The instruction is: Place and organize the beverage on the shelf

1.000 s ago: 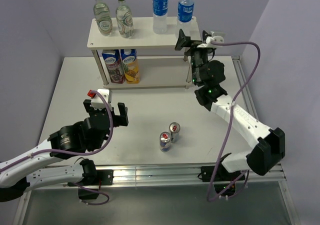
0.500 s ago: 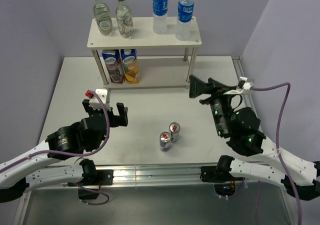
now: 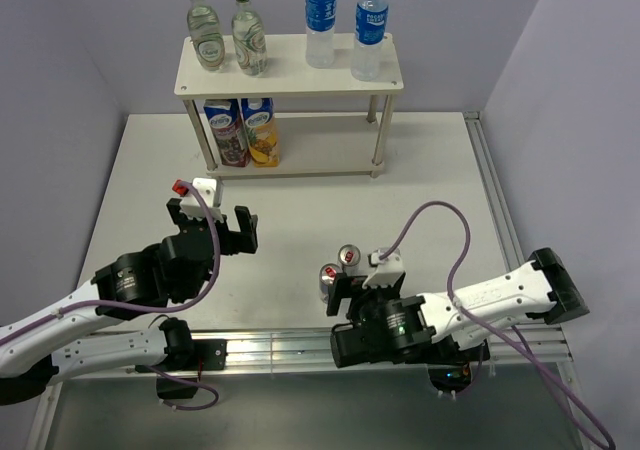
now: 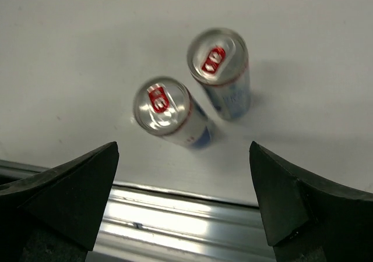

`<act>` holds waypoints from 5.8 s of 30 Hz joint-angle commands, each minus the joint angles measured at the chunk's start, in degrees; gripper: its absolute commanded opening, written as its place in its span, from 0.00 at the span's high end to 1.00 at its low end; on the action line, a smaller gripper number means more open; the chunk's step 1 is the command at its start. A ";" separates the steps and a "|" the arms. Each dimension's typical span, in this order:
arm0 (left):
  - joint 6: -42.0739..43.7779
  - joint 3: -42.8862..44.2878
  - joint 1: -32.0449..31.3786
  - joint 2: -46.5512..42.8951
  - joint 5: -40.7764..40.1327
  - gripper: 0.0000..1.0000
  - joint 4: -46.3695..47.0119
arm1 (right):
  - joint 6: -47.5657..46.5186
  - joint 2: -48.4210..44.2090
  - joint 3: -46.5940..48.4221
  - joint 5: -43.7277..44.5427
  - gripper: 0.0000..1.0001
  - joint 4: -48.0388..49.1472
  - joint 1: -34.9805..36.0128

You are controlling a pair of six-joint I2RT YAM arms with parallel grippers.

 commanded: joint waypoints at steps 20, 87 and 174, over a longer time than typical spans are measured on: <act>0.28 0.10 0.16 -0.46 1.19 0.01 1.81 | 10.28 -2.29 -24.44 -2.71 0.00 15.90 -4.24; -0.34 0.19 0.07 -0.81 2.68 0.02 1.46 | -23.15 26.72 -13.22 11.17 1.00 53.74 -30.10; -1.39 0.28 -0.02 -2.57 -0.39 0.03 0.23 | -69.81 57.83 44.36 -25.30 0.34 57.93 -72.28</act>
